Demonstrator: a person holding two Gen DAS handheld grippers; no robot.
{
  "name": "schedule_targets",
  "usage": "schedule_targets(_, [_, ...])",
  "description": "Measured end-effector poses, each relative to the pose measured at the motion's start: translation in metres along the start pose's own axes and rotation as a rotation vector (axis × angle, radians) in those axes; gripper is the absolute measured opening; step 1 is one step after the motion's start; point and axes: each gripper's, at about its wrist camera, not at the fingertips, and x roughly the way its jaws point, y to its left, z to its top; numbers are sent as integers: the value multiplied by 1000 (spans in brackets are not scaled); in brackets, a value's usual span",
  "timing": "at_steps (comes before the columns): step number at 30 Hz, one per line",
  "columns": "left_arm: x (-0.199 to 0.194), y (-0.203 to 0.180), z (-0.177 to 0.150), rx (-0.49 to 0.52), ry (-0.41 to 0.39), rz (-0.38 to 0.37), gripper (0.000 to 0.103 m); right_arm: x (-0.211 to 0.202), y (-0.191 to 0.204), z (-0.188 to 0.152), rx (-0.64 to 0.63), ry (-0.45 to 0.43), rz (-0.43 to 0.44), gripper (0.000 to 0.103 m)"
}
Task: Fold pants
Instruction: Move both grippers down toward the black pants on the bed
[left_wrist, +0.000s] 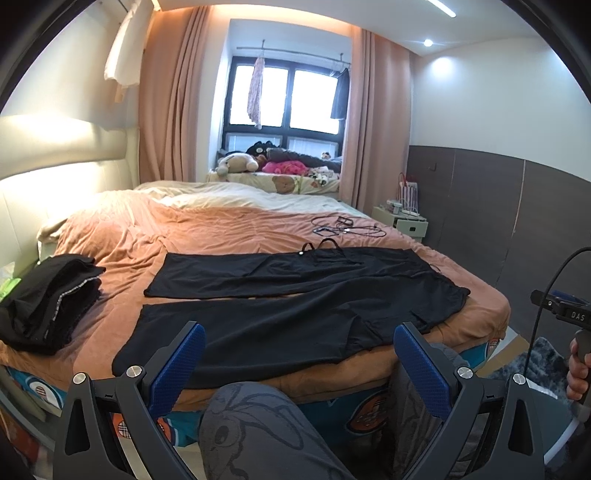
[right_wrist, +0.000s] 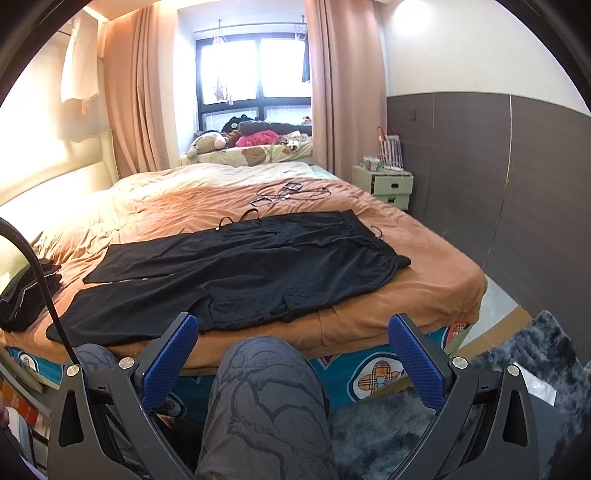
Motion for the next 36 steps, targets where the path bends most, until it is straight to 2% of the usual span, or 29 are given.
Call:
schedule_targets(12, [45,43,4,-67,68,60,103,45,-14,27,54,65,-23,103])
schedule_targets(29, [85,125,-14,-201,143,230,103,114,-57,58,153,150,10,103])
schedule_targets(36, [100,153,-26,-256,184,283,96,139,-79,65,176,178,3,103])
